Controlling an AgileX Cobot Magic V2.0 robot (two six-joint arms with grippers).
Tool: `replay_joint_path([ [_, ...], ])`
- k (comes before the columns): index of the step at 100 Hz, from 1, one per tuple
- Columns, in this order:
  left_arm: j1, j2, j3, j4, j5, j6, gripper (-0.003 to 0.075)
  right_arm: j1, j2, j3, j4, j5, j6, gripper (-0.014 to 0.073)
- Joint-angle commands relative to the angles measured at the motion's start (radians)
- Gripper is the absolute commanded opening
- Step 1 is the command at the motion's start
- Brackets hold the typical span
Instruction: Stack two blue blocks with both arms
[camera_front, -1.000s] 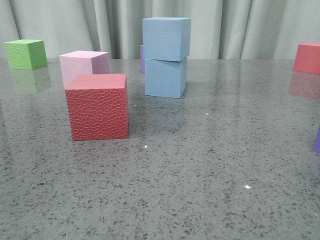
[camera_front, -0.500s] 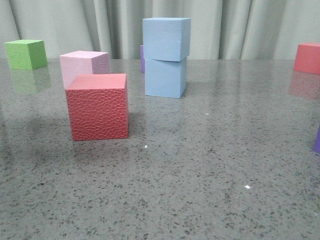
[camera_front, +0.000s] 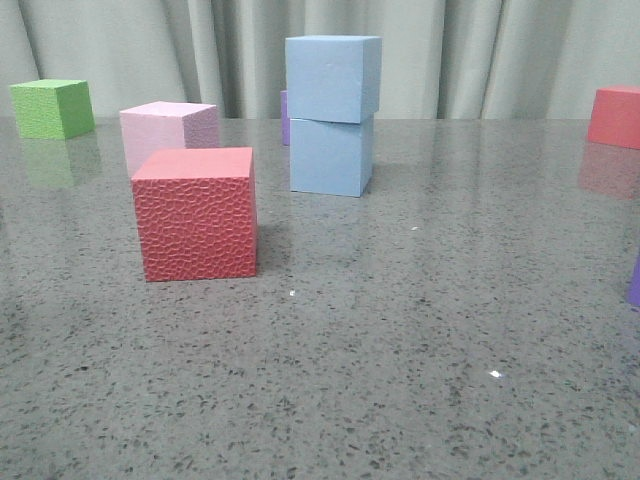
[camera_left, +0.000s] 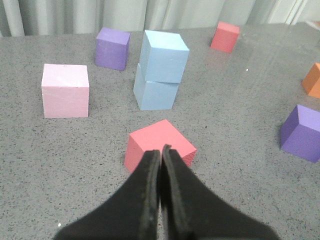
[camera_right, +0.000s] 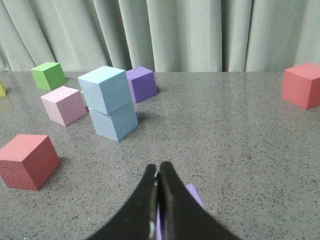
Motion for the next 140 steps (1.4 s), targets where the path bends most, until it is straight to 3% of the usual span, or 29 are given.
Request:
replay_joint_path([
  [1,-0.006,-0.021,-0.021,0.001,-0.088,0.002,-0.0019,-0.002,0.009,-0.019,-0.024,-0.090,-0.008,-0.0069],
  [91,0.009,-0.028,-0.005,0.026,-0.091,0.002,-0.0019,-0.002,0.009,-0.019,-0.024,-0.089,-0.008,-0.0069],
  [108,0.087,-0.056,0.069,0.042,-0.194,0.057,-0.0019,-0.002,0.009,-0.019,-0.024,-0.089,-0.008,-0.0069],
  [140,0.372,-0.229,0.276,0.042,-0.316,0.156,-0.0019,-0.002,0.009,-0.019,-0.024,-0.089,-0.008,-0.0069],
])
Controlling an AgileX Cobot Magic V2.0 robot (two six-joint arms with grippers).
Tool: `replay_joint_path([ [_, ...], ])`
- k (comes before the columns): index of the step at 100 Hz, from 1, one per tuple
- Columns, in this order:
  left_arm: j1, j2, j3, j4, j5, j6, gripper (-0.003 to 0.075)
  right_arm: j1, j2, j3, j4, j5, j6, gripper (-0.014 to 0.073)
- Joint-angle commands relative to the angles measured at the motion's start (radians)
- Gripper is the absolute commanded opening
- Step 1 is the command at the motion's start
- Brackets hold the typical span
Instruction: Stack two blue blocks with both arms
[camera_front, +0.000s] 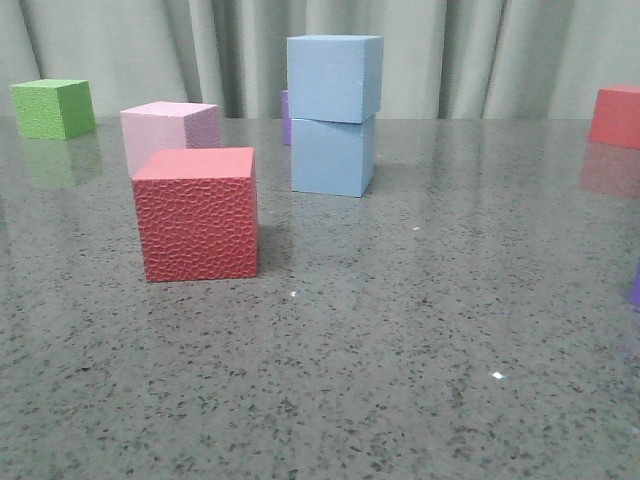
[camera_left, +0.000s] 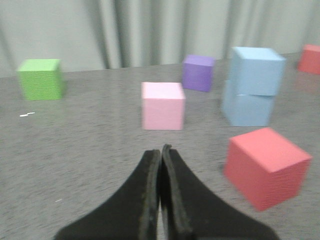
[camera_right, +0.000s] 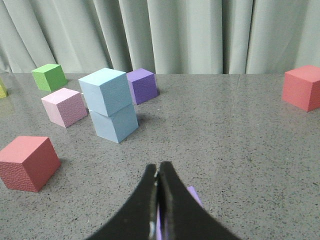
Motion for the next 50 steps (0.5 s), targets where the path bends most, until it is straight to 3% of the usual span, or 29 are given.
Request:
replay_joint_path([
  [1,0.067,-0.046,0.025,0.003,-0.120,0.022,-0.0019,-0.002,0.011,-0.019,-0.022,-0.085,-0.008,-0.0069],
  [27,0.265,-0.224,0.200,0.003,-0.147,0.022,-0.0019,-0.002,0.011,-0.019,-0.022,-0.085,-0.008,-0.0069],
  [50,0.356,-0.346,0.333,0.003,-0.212,0.054,-0.0019,-0.002,0.011,-0.019,-0.022,-0.085,-0.008,-0.0069],
])
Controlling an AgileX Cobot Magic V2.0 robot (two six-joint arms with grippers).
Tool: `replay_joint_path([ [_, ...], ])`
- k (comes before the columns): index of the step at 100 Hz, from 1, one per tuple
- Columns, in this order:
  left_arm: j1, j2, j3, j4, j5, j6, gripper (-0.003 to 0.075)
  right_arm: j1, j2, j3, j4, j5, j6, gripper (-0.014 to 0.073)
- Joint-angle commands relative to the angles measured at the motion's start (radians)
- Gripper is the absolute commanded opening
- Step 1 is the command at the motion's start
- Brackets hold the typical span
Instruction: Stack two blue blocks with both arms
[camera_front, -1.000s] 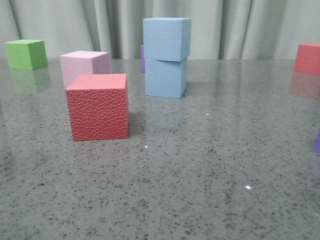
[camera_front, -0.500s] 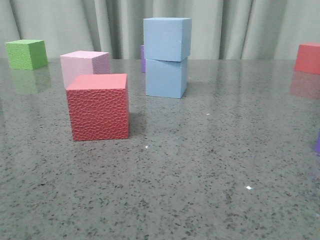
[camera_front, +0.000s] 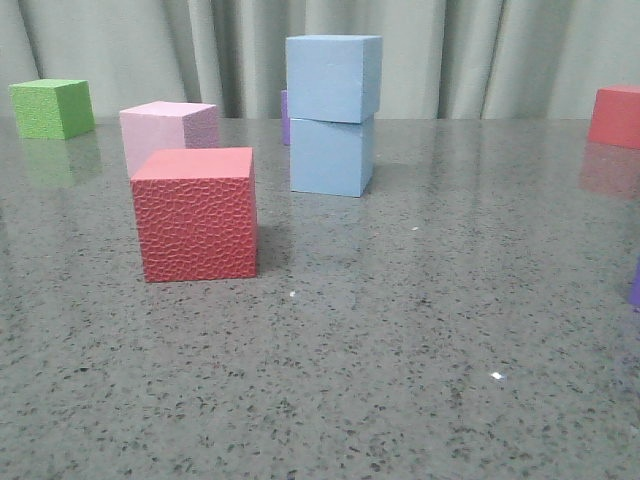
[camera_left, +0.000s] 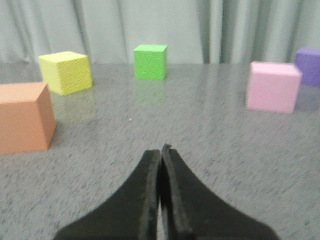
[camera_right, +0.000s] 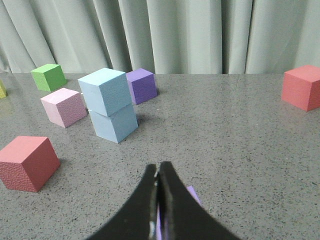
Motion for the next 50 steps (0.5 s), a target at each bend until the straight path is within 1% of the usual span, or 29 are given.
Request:
replay_joint_path([
  [1,0.022,-0.038,0.022,0.001,-0.128,0.016,-0.0019,-0.002,0.011,-0.019,-0.022,-0.085,-0.008,-0.0069],
  [5,0.030,-0.036,0.036,0.001,-0.146,0.016,-0.0019,-0.002,0.011,-0.019,-0.022,-0.084,-0.008,-0.0069],
  [10,0.035,-0.036,0.034,0.001,-0.114,0.016,-0.0019,-0.002,0.012,-0.019,-0.022,-0.085,-0.008,-0.0069],
  [50,0.035,-0.036,0.034,0.001,-0.127,0.016,-0.0019,-0.002,0.012,-0.019,-0.022,-0.084,-0.008,-0.0069],
])
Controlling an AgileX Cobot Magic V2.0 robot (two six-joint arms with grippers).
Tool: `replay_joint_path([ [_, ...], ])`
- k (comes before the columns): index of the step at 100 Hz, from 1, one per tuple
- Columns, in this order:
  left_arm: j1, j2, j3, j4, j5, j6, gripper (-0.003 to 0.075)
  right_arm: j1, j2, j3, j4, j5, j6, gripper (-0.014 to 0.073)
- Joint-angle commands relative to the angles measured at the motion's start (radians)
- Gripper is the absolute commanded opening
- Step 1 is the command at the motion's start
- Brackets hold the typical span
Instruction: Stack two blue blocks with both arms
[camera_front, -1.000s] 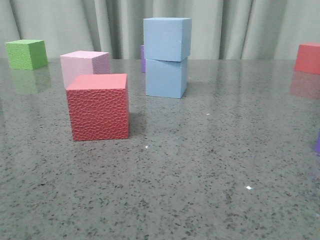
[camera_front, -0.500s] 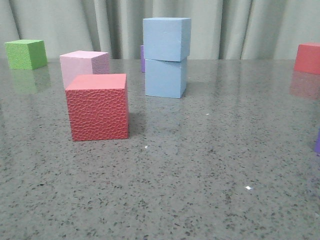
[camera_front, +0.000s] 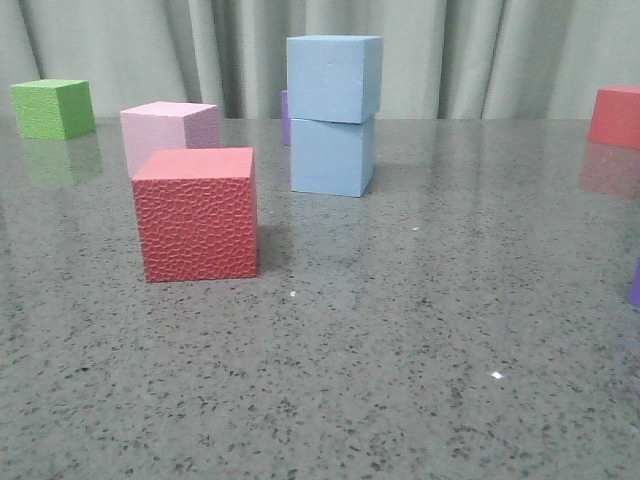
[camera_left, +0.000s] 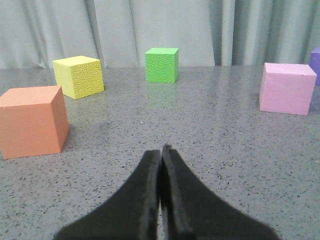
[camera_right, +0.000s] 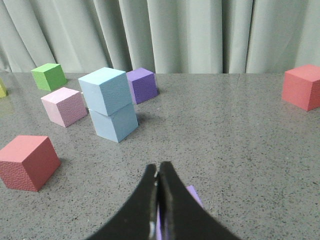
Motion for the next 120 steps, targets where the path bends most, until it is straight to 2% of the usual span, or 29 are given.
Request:
replay_joint_path([
  [1,0.002,-0.036,0.024,0.000,-0.093,0.003,-0.0019,-0.002,0.012,-0.023,-0.022,-0.083,-0.008,-0.0069],
  [63,0.002,-0.036,0.024,0.000,-0.093,0.003,-0.0019,-0.002,0.012,-0.022,-0.022,-0.083,-0.008,-0.0069],
  [77,0.002,-0.036,0.024,0.000,-0.093,0.003,-0.0019,-0.012,0.012,-0.023,-0.074,-0.081,-0.008,-0.0069],
  [99,0.002,-0.036,0.024,0.000,-0.093,0.003,-0.0019,-0.167,0.012,0.040,-0.062,-0.153,-0.009,-0.0069],
  [108,0.002,-0.036,0.024,0.000,-0.093,0.003,-0.0019,-0.252,0.012,0.108,-0.026,-0.262,-0.021,-0.0069],
  [120,0.002,-0.036,0.024,0.000,-0.093,0.003,-0.0019,-0.334,0.012,0.206,0.053,-0.441,-0.115,-0.0069],
])
